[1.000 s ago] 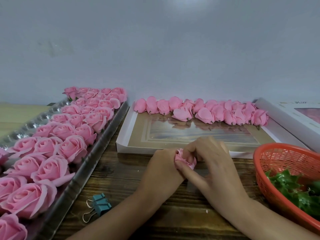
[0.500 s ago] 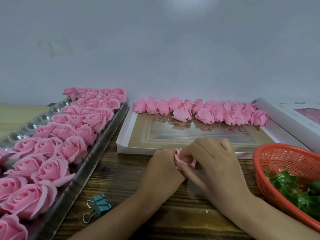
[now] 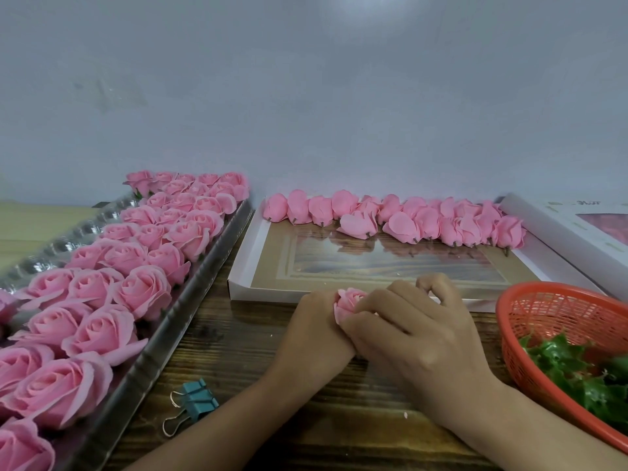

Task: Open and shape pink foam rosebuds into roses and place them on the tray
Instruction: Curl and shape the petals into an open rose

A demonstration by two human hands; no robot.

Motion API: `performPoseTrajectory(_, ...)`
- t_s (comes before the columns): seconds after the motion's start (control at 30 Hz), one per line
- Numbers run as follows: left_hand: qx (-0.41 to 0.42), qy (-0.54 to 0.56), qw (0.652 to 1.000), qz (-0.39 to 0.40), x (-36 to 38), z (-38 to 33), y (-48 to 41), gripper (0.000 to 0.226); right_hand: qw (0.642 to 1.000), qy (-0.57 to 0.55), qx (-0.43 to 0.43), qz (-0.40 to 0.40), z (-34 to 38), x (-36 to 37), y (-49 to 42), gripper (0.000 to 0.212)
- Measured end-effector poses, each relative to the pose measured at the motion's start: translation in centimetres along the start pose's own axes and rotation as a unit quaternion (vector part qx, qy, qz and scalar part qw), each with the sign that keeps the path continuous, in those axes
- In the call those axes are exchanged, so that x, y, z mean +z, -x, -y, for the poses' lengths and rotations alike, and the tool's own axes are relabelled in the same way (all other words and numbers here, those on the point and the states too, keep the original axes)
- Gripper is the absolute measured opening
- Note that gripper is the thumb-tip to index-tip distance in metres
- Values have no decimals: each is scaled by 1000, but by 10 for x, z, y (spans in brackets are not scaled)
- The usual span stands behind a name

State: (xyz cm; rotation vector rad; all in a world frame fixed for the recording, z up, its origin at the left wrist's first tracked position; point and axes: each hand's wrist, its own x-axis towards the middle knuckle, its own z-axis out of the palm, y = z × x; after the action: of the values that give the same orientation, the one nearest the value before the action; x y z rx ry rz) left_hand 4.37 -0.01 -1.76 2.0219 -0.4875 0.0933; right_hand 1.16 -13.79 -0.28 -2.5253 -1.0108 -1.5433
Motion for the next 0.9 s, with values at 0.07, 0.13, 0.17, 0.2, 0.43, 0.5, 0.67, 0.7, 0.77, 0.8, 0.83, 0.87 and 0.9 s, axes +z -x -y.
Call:
performPoseTrajectory(0.07,-4,17,1000,1,0,1,0,35,1000,-19,10,0,0,1,0,14)
performPoseTrajectory(0.13,2,35,999,1,-1,0,0,39,999,-41,12,9,1,1,-1,12)
performPoseTrajectory(0.17,14,29,999,5,-2,0,-2,40,998,-56,9,20,1,1,-1,11)
performPoseTrajectory(0.2,28,14,999,10,-3,0,-3,42,997,-75,9,31,1,0,-1,14)
performPoseTrajectory(0.43,50,87,994,-31,-9,-1,-2,49,954,-286,89,33,6,-2,5,33)
performPoseTrajectory(0.5,44,90,994,-44,-9,-2,-3,43,914,-369,169,26,6,-1,8,30)
performPoseTrajectory(0.67,44,52,996,-57,-7,-4,-3,45,799,-485,353,34,4,5,9,31)
performPoseTrajectory(0.7,52,45,996,-58,-7,-4,-2,44,776,-507,373,35,4,6,9,31)
performPoseTrajectory(0.77,52,38,996,-61,-8,-4,-3,40,737,-544,399,39,3,8,8,27)
performPoseTrajectory(0.8,48,30,997,-60,-7,-3,-4,39,720,-560,407,41,3,9,8,23)
performPoseTrajectory(0.83,41,18,997,-55,-8,-2,-4,38,705,-575,414,45,4,10,8,20)
performPoseTrajectory(0.87,34,9,998,-47,-8,-1,-5,36,692,-587,418,49,4,11,8,20)
performPoseTrajectory(0.9,32,9,999,-42,-8,0,-5,35,681,-596,421,54,4,12,8,19)
